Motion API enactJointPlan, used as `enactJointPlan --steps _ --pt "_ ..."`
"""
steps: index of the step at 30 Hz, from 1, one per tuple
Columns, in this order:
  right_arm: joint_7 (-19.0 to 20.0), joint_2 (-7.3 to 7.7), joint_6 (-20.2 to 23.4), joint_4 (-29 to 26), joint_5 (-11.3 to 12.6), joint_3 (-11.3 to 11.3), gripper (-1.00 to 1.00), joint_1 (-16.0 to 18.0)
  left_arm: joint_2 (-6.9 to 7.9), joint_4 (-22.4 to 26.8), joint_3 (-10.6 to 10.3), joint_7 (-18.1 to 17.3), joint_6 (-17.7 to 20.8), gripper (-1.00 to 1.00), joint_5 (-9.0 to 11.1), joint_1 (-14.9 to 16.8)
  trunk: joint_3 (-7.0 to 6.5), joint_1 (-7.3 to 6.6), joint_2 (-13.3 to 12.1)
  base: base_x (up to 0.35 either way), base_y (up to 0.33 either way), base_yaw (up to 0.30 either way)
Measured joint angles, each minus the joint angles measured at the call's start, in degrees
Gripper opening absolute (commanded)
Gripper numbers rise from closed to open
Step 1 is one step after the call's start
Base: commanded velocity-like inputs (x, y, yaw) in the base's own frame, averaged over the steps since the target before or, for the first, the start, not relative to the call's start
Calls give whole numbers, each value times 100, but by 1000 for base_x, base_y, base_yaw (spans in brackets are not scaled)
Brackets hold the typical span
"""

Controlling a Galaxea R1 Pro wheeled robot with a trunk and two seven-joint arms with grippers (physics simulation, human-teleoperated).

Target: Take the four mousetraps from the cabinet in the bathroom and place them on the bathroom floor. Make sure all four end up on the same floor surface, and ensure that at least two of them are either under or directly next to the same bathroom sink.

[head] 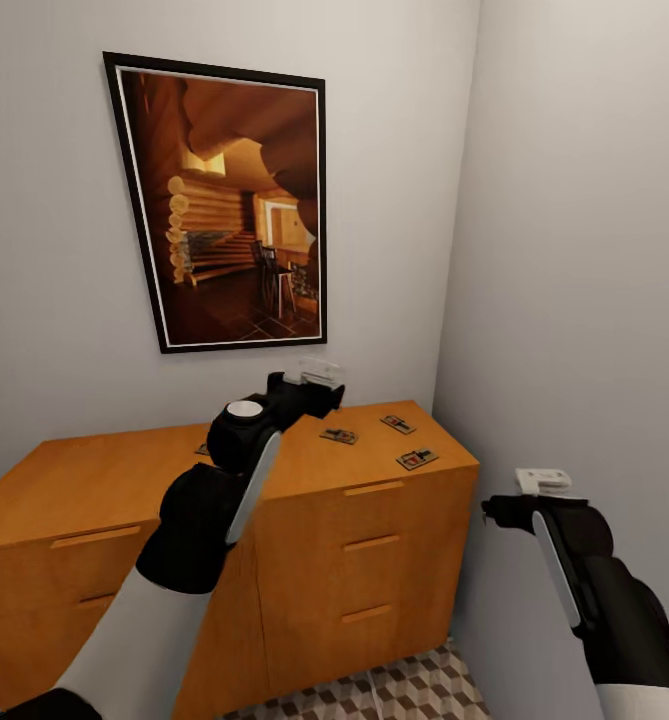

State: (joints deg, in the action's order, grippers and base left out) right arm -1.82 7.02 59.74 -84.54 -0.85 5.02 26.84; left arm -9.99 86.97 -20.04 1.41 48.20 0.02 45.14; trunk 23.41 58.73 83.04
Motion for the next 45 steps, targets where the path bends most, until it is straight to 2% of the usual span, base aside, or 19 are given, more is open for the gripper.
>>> enactJointPlan --steps 3,9,10,12,14,17,19,20,25,30,32,37,45 --pt "-4 -10 0 19 8 -12 100 363 0 -23 373 -2 41 100 4 118 0 0 0 0 0 0" --pt "-48 -65 0 159 43 -46 100 1204 43 -180 1308 -16 96 100 11 217 0 0 0 0 0 0" --pt "-48 -65 0 161 42 -46 100 1210 43 -181 1314 -16 96 100 23 217 1 0 0 0 0 0" --pt "-99 -95 0 300 47 -57 100 1496 105 -289 1589 -28 127 100 18 230 0 0 0 0 0 0" --pt "-170 -174 0 473 48 -64 100 1773 195 -404 1807 -56 185 100 27 238 0 0 0 0 0 0" --pt "-305 -400 0 755 51 -71 100 2154 375 -556 2000 -142 331 100 41 250 0 0 0 0 0 0" --pt "-405 -581 -1 966 50 -73 100 2368 509 -641 2073 -245 448 100 49 253 0 0 0 0 0 0" --pt "-408 -584 1 970 37 -73 100 2372 511 -642 2074 -247 450 100 57 253 1 0 0 0 0 0" --pt "-753 -973 2 1609 36 -93 100 2800 845 -796 2177 -638 692 100 55 258 0 0 0 0 0 0" --pt "-1219 -1218 3 2132 23 -111 100 3122 1188 -842 2237 -1068 808 100 48 258 0 0 0 0 0 0" --pt "-1338 -1282 3 2214 19 -144 100 3188 1312 -846 2247 -1202 853 100 49 259 0 0 0 0 0 0" --pt "-1453 -1357 3 2273 28 -294 100 3258 1468 -854 2249 -1369 974 100 50 259 0 0 0 0 0 0" --pt "-1458 -1408 -1 2339 72 -612 100 3296 1525 -875 2229 -1474 1069 100 63 259 1 0 0 0 0 0"
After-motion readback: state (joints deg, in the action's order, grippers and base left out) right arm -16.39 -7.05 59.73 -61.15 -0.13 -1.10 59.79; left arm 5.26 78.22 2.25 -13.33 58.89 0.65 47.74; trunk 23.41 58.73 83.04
